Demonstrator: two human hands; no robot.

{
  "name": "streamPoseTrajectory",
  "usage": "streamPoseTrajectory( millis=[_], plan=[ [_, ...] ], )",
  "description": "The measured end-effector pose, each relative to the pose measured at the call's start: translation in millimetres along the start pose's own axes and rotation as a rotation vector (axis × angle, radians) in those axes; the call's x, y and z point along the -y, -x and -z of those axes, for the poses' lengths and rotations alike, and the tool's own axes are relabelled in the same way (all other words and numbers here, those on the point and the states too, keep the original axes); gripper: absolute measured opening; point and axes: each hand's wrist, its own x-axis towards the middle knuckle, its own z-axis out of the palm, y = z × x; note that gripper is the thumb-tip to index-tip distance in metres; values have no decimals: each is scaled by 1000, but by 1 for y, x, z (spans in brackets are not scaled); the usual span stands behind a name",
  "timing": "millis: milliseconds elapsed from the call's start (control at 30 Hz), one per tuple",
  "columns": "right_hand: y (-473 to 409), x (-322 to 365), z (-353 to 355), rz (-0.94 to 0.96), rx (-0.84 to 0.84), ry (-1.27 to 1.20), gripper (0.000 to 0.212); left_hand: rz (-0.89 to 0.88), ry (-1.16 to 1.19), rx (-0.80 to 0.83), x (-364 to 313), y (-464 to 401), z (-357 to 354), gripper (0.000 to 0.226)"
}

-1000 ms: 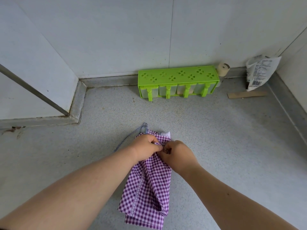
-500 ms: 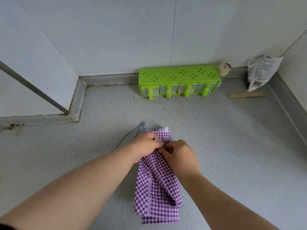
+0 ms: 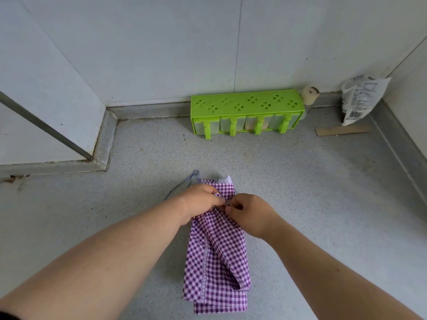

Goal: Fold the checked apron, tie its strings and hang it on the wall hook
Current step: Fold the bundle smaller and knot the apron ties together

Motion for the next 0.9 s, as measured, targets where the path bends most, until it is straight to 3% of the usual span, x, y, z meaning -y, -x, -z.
streamPoseTrajectory(
  millis=[267,433,667,767,900],
  plan=[
    [20,-2,13,143,194,271,33,-142,-165,-114,6,3,4,12],
    [31,-2,17,167,292,337,31,-197,-125,-153,11,7,6,12],
    [28,-6,18,170,238,395,25,-207,207,15,20,8,-6,13],
    [29,-7,12,161,277,354,22,-203,170,51,17,9,-5,13],
    [31,-7,13,187,308,350,14,-209,14,-80,14,12,-2,18]
  ],
)
